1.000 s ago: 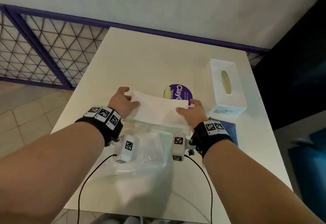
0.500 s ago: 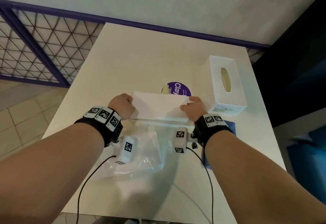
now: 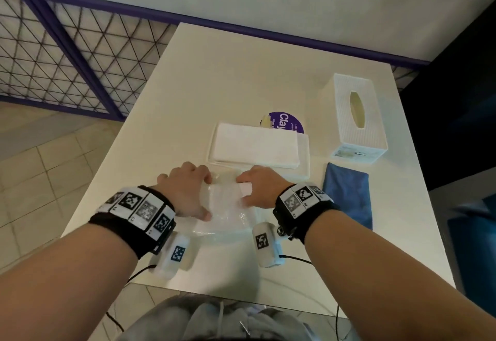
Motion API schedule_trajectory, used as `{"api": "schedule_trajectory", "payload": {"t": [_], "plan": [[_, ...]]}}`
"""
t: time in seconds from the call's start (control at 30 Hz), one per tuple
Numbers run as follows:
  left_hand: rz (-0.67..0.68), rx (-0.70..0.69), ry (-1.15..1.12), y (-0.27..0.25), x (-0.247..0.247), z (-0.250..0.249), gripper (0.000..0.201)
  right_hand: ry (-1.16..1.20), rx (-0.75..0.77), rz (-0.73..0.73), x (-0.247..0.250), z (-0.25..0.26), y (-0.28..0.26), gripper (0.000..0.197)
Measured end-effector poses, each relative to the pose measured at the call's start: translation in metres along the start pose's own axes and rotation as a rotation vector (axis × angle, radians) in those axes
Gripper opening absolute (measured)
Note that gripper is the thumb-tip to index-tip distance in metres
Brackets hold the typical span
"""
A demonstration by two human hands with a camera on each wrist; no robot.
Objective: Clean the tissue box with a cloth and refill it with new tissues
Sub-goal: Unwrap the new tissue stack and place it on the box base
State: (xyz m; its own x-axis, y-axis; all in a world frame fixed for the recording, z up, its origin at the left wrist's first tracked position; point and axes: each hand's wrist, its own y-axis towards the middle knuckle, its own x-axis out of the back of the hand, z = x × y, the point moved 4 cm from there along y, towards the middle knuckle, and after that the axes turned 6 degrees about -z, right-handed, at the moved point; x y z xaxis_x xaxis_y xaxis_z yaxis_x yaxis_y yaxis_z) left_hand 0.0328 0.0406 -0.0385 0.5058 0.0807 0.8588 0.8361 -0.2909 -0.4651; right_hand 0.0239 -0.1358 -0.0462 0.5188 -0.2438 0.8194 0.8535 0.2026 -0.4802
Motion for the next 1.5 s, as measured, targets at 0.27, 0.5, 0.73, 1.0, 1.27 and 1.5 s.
{"api": "schedule_trajectory", "payload": {"t": [0.27, 0.5, 0.73, 1.0, 1.27, 1.5], "plan": [[-0.150, 0.026, -0.112, -0.017, -0.021, 0.015, 0.082, 0.068, -0.024, -0.159, -0.001, 0.016, -0.005, 0.033], [-0.150, 0.057, -0.133, -0.020, -0.025, 0.015, 0.083, -0.002, -0.025, -0.208, -0.001, 0.030, -0.017, 0.016], [-0.202, 0.033, -0.132, -0.020, -0.028, 0.017, 0.084, 0.177, -0.195, -0.111, -0.005, 0.020, -0.018, 0.052], [-0.095, -0.080, 0.007, -0.033, -0.034, 0.017, 0.135, 0.324, -0.212, -0.189, 0.009, 0.012, -0.028, 0.054], [-0.103, -0.142, 0.034, -0.032, -0.041, 0.012, 0.132, 0.174, -0.161, -0.404, 0.071, -0.007, -0.086, 0.027], [-0.248, -0.114, -0.921, -0.033, -0.001, 0.016, 0.124, -0.041, 0.110, -0.562, 0.150, 0.026, -0.141, 0.019]]}}
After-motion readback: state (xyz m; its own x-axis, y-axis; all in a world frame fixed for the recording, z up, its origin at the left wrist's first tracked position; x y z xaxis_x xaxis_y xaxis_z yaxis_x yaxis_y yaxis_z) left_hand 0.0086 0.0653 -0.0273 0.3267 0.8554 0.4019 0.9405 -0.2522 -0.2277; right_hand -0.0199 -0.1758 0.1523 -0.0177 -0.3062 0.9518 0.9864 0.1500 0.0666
